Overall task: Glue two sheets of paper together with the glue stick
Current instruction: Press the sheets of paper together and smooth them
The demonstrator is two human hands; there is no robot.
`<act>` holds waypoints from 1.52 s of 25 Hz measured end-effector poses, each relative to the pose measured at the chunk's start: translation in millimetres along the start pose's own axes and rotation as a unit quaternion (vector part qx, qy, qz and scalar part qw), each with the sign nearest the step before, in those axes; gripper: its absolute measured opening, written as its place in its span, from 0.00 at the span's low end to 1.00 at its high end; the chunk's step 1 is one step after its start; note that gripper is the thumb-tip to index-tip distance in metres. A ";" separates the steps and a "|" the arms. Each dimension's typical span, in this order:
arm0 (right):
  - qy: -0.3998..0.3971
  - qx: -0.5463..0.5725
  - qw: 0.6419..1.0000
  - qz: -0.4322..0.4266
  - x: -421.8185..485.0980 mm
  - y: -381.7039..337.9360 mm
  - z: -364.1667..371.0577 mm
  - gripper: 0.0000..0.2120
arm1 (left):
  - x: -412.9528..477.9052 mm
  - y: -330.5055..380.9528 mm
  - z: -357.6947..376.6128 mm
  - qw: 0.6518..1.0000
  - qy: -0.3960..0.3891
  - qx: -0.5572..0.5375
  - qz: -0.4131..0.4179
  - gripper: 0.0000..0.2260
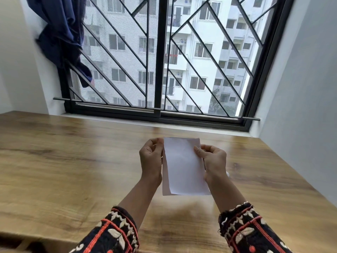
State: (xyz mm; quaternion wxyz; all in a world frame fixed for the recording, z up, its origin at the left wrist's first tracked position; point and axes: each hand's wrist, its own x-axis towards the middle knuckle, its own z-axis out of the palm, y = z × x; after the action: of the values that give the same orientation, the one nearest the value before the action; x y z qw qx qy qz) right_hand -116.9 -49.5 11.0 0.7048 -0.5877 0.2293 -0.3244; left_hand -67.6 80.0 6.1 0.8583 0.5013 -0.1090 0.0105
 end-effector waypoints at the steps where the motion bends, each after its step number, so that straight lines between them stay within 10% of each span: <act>1: 0.001 0.002 1.000 -0.001 0.0 0.3 0.2 0.06 | -0.2 0.8 0.4 1.000 0.002 0.001 -0.002 0.08; 38: -0.095 0.044 0.994 -0.004 -7.2 -3.1 3.0 0.07 | 4.0 4.3 -2.5 0.998 0.001 0.064 -0.008 0.05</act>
State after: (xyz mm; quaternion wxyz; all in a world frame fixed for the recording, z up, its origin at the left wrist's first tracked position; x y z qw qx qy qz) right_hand -120.3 -42.6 14.2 0.7475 -0.5850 0.1448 -0.2794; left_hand -63.7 84.0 9.4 0.8244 0.5564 -0.1029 0.0108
